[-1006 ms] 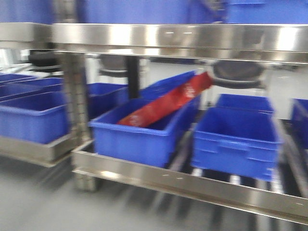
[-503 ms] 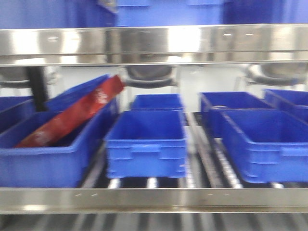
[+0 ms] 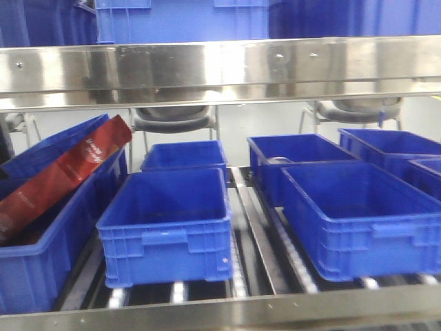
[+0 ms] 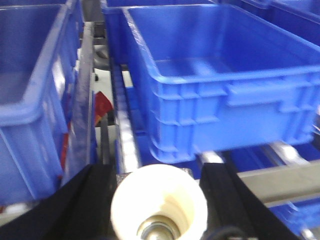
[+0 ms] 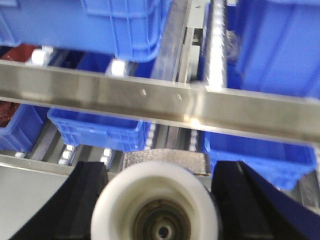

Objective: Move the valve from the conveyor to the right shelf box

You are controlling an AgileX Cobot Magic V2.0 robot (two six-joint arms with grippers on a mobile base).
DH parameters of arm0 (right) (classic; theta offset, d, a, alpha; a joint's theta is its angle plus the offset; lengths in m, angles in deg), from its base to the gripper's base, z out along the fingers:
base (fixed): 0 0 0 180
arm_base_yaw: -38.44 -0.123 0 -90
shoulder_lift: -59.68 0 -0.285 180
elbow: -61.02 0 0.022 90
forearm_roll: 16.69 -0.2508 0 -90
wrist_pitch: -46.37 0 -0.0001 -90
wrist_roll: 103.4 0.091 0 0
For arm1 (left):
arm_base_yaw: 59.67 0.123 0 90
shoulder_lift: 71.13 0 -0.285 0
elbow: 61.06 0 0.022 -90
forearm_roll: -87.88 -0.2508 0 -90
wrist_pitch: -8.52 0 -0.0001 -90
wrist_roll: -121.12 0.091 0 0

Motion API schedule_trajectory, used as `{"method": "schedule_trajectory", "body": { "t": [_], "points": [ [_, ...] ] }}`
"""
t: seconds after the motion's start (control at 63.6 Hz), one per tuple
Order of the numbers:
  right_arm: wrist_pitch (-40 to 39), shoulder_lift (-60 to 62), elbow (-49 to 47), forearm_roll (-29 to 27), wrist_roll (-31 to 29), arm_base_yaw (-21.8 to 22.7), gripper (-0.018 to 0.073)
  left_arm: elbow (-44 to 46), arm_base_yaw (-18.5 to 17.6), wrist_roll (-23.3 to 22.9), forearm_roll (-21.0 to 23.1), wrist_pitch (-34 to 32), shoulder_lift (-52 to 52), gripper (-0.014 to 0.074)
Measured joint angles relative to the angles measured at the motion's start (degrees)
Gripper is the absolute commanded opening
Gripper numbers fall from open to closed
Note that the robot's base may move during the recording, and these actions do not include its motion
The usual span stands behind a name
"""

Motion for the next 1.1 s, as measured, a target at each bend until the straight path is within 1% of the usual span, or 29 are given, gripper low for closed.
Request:
{"method": "schedule_trajectory", "body": {
  "t": [1.1],
  "points": [
    [-0.1,0.0,0.0,-0.23,0.0,0.0,-0.0163,0.0,0.0,0.0,-0.11,-0.11,0.0,-0.0111]
  ]
}}
